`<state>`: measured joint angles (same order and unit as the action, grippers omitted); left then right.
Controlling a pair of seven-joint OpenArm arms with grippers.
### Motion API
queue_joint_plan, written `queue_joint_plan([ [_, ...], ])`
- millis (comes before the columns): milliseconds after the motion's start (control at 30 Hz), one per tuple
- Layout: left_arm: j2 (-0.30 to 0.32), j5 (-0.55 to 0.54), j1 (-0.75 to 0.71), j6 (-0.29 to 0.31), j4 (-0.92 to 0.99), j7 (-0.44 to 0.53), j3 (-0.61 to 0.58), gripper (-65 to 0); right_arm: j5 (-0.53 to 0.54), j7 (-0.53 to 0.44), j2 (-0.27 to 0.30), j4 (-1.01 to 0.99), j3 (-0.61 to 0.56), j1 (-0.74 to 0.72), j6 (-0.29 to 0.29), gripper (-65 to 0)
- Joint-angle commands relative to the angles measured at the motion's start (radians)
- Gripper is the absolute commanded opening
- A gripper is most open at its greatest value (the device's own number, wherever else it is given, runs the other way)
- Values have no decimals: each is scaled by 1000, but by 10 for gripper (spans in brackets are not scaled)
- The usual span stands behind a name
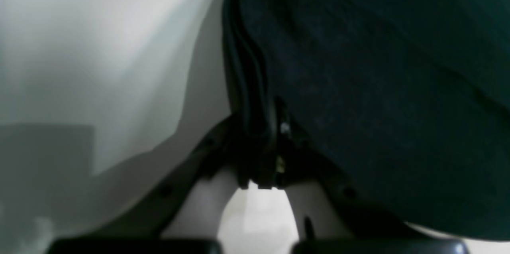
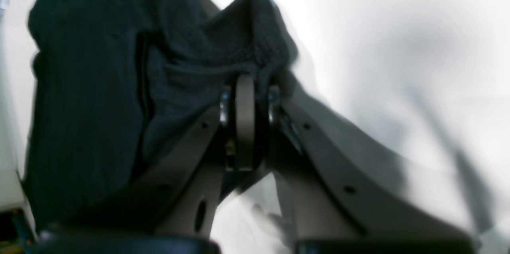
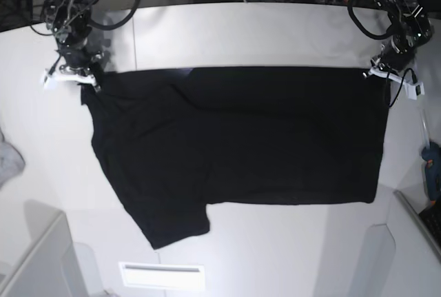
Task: Fold the T-shirt properly
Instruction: 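Lower the folded edge with both grippers and release it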
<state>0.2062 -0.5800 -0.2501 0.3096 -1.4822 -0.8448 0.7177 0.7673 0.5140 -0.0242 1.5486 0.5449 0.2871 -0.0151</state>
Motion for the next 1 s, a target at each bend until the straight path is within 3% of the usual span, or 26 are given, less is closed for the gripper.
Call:
queue_joint_plan([
  [0, 16, 24, -27, -16, -34, -14, 6, -650, -15, -12, 7, 34, 4, 19, -15, -650],
  [233, 12, 21, -142, -16, -157, -14, 6, -650, -13, 61, 4, 154, 11, 139, -15, -650],
  [600, 11, 21, -266, -16, -209, -14, 6, -650, 33, 65, -21, 292, 13, 303, -13, -650],
  [967, 9, 21, -308, -16, -234, -14, 7, -650, 33, 65, -21, 295, 13, 355, -13, -650],
])
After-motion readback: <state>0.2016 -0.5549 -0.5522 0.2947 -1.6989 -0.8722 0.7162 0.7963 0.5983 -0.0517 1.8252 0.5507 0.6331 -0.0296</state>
